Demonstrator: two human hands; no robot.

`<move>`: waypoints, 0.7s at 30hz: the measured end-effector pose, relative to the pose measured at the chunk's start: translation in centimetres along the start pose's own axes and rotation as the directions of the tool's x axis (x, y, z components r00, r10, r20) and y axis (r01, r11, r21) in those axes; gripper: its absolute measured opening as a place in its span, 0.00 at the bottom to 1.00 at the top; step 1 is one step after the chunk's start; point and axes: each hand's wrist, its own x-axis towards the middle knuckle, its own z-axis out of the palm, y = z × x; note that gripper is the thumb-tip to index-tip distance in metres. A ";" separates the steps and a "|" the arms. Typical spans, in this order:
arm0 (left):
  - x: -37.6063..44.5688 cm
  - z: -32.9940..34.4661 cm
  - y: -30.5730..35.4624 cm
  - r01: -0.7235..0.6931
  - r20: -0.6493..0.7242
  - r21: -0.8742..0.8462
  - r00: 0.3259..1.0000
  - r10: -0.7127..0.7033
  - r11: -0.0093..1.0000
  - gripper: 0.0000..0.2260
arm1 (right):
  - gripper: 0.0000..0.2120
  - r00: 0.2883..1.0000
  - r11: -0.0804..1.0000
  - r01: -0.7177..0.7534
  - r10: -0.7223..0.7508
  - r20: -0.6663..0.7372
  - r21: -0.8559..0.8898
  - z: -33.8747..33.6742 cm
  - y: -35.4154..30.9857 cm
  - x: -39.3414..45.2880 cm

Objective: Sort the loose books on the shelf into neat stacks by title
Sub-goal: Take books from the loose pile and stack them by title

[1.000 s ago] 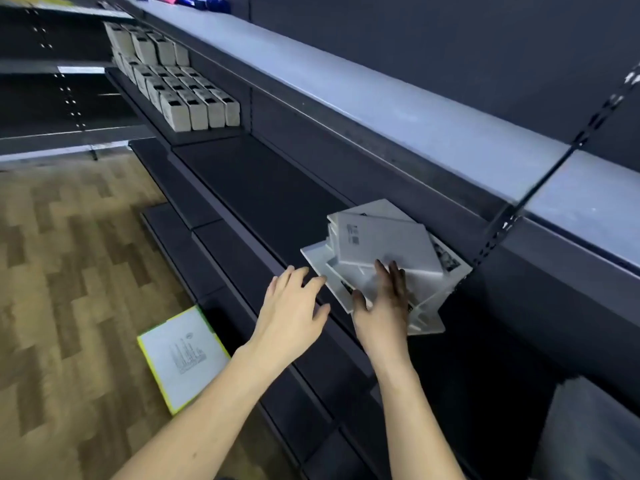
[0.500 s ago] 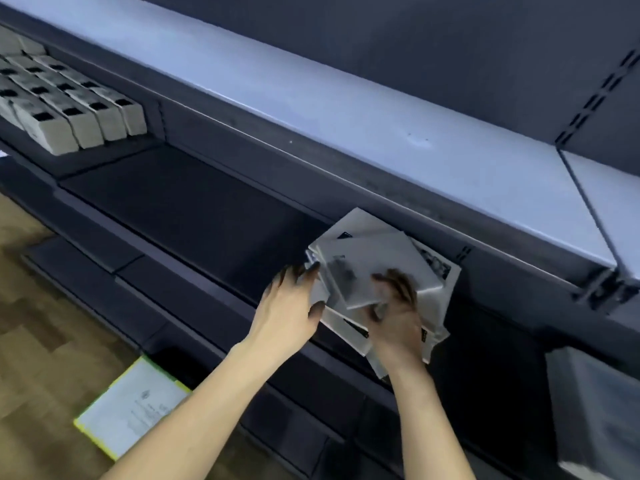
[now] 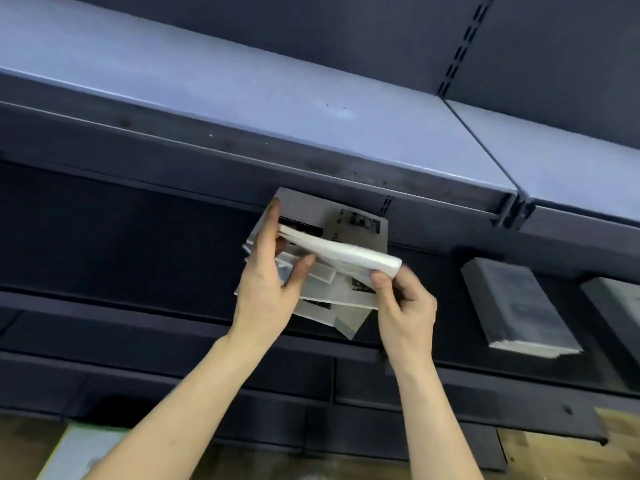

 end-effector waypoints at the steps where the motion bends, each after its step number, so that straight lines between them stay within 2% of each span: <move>1: 0.0 0.4 0.4 -0.022 -0.015 -0.031 1.000 0.022 0.999 0.39 | 0.06 0.999 0.998 -0.019 0.021 -0.039 0.063 0.1 -0.4 0.1; 5: 0.1 1.8 1.1 -0.035 0.006 -0.005 0.999 0.035 0.999 0.43 | 0.08 0.988 0.975 -0.112 0.131 -0.087 0.193 0.1 -0.4 0.6; 10: -1.0 3.0 -0.2 0.098 0.173 0.032 0.980 -0.102 0.995 0.37 | 0.16 0.949 0.872 -0.252 0.307 -0.068 0.420 -0.1 -0.5 1.1; 13: -1.6 3.6 -0.4 0.134 0.146 0.056 0.979 -0.141 0.989 0.34 | 0.14 0.928 0.862 -0.325 0.369 -0.043 0.388 -0.2 0.1 1.2; 16: -2.2 4.1 0.0 0.159 0.080 0.090 0.983 -0.166 0.983 0.32 | 0.06 0.932 0.887 -0.342 0.363 -0.011 0.310 -0.4 1.1 1.5; 17: -2.2 4.2 0.1 0.181 0.055 0.100 0.981 -0.187 0.978 0.31 | 0.06 0.933 0.890 -0.345 0.359 0.006 0.298 -0.4 1.2 1.6; 19: -2.0 4.6 0.1 0.253 -0.006 0.091 0.967 -0.253 0.963 0.30 | 0.16 0.940 0.903 -0.337 0.339 0.040 0.265 -0.4 1.4 1.7; 21: -1.6 5.0 -0.1 0.337 -0.043 0.036 0.941 -0.335 0.941 0.29 | 0.21 0.937 0.913 -0.350 0.342 0.077 0.211 -0.5 2.0 1.6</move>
